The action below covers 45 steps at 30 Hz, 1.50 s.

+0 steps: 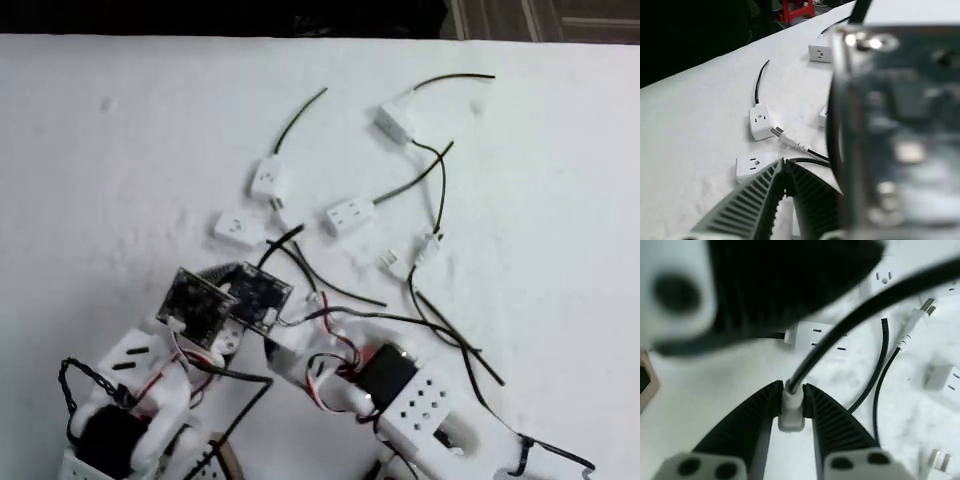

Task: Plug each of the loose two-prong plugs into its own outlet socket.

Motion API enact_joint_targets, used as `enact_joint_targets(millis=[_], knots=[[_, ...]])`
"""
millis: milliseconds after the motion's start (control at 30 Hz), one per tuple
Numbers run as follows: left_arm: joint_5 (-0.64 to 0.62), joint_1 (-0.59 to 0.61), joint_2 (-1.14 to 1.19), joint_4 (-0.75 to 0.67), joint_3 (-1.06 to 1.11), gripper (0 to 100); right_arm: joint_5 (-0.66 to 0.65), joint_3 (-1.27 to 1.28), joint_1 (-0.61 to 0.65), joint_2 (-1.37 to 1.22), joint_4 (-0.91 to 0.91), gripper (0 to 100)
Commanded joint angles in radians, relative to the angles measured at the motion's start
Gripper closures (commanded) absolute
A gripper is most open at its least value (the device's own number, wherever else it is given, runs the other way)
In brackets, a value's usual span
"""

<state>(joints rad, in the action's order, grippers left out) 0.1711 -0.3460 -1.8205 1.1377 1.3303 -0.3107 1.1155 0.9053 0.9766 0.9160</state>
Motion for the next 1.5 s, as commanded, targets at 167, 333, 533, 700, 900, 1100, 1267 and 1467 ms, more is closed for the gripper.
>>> enact_joint_targets(millis=[167,333,533,700,900,1100,1267,1467], knots=[[0.038,0.128,0.007,-0.035,-0.020,98,0.002,-0.018,-0.018,0.002,-0.056,98.0],[-0.049,0.200,0.007,-0.048,-0.020,98,0.002,-0.018,-0.042,0.010,-0.054,98.0],[-0.057,0.199,0.007,-0.133,0.029,98,0.003,-0.018,0.001,0.010,-0.054,98.0],[-0.057,0.205,0.007,-0.167,0.041,98,0.041,-0.021,0.018,0.012,-0.061,98.0],[-0.058,0.348,0.007,-0.207,0.041,98,0.100,-0.021,0.001,0.002,-0.116,98.0],[-0.190,0.521,0.007,-0.218,0.046,98,0.150,-0.020,-0.061,0.002,-0.179,97.9],[-0.206,0.576,0.007,-0.218,0.055,98,0.164,0.061,-0.102,-0.028,-0.446,97.9],[-0.206,0.578,0.007,-0.288,0.107,98,0.092,0.157,-0.102,-0.280,-0.869,97.9]])
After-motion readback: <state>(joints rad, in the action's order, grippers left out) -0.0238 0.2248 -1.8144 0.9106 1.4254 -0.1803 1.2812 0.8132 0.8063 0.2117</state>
